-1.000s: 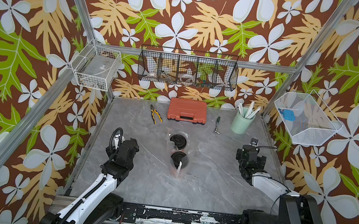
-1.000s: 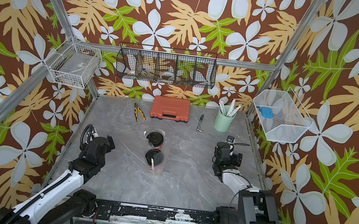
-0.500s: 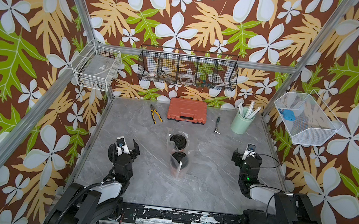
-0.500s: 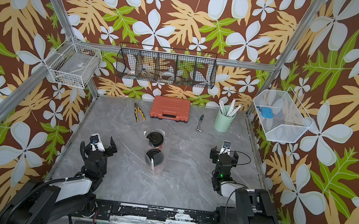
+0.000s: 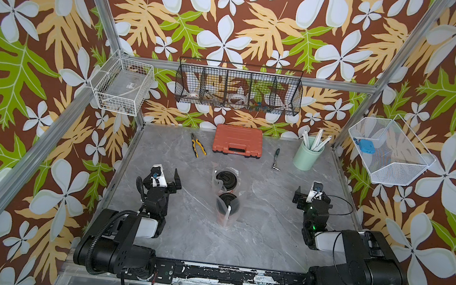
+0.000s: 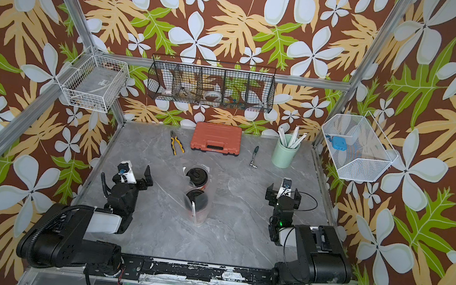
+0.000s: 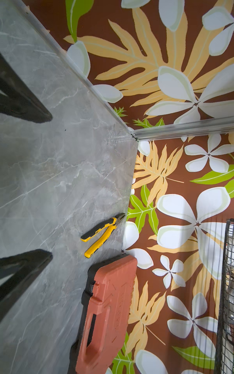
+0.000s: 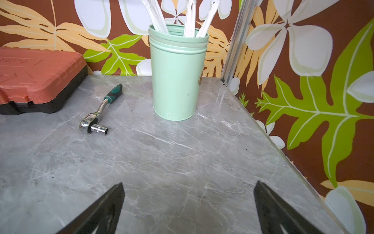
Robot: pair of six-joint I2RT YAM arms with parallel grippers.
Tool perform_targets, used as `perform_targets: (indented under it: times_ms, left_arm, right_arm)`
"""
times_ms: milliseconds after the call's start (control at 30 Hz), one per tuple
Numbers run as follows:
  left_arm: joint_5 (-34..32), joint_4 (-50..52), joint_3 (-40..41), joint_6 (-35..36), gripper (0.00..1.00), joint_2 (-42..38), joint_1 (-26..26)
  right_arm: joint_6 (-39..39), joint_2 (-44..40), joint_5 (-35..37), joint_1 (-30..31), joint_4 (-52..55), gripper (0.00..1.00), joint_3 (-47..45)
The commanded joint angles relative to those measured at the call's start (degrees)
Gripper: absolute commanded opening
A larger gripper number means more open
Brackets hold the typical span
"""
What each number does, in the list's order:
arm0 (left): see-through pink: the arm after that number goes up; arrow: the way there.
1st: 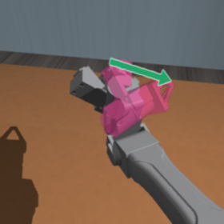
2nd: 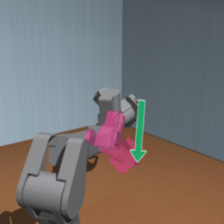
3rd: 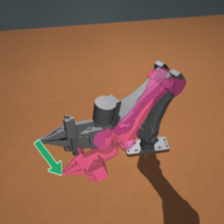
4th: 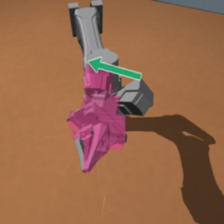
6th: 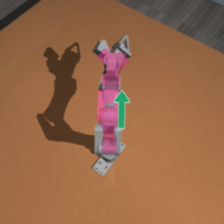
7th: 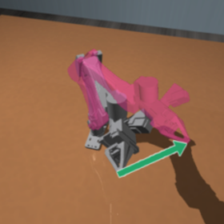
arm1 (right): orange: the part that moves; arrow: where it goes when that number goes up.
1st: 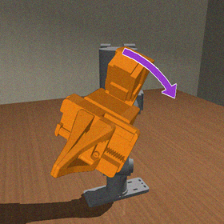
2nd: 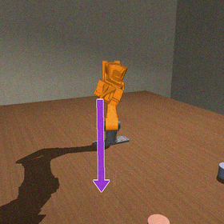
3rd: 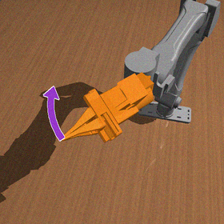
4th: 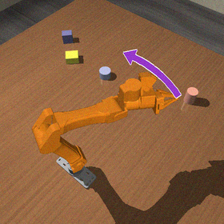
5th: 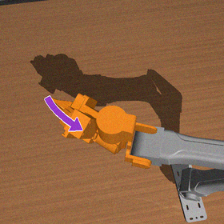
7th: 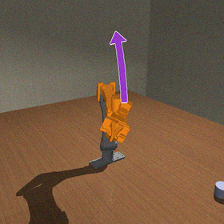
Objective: Pack milk tea into plastic carrier bags
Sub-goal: Reset both arms
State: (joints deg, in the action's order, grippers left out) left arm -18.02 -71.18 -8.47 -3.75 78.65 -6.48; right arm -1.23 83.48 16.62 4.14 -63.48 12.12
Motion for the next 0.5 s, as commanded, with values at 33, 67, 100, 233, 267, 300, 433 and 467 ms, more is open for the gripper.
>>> perform_targets:
  times_ms: [33,67,100,233,267,300,433,467]
  left_arm:
    - [1.0,-1.7,0.3,0.5,1.0,-0.1,0.2]
    - [1.2,-1.7,0.2,0.5,1.0,0.0,0.2]
    - [1.2,-1.5,0.1,0.6,1.0,0.0,0.2]
    - [1.2,-1.6,0.2,0.6,1.0,0.0,0.2]
    - [1.2,-1.6,0.1,0.6,1.0,0.0,0.2]
    - [1.1,-1.6,0.2,0.6,1.0,-0.1,0.2]
    - [1.2,-1.6,0.1,0.6,1.0,-0.1,0.2]
    - [1.2,-1.5,0.1,0.6,1.0,-0.1,0.2]
  right_arm:
    - [-0.4,0.0,0.0,-0.1,-1.8,1.0,0.1]
    - [-0.3,0.0,-0.1,-0.1,-1.8,1.0,0.1]
    - [-0.3,0.1,-0.1,-0.1,-1.8,0.99,0.1]
    - [-0.3,0.0,-0.1,0.0,-1.9,1.0,0.1]
    - [-0.4,0.0,-0.1,0.0,-1.8,0.99,0.1]
    - [-0.3,0.1,-0.1,-0.1,-1.8,0.99,0.1]
    - [-0.3,0.4,-0.1,-0.1,-2.2,0.99,0.1]
    - [-0.3,0.2,-0.1,-0.1,-2.3,0.99,0.0]
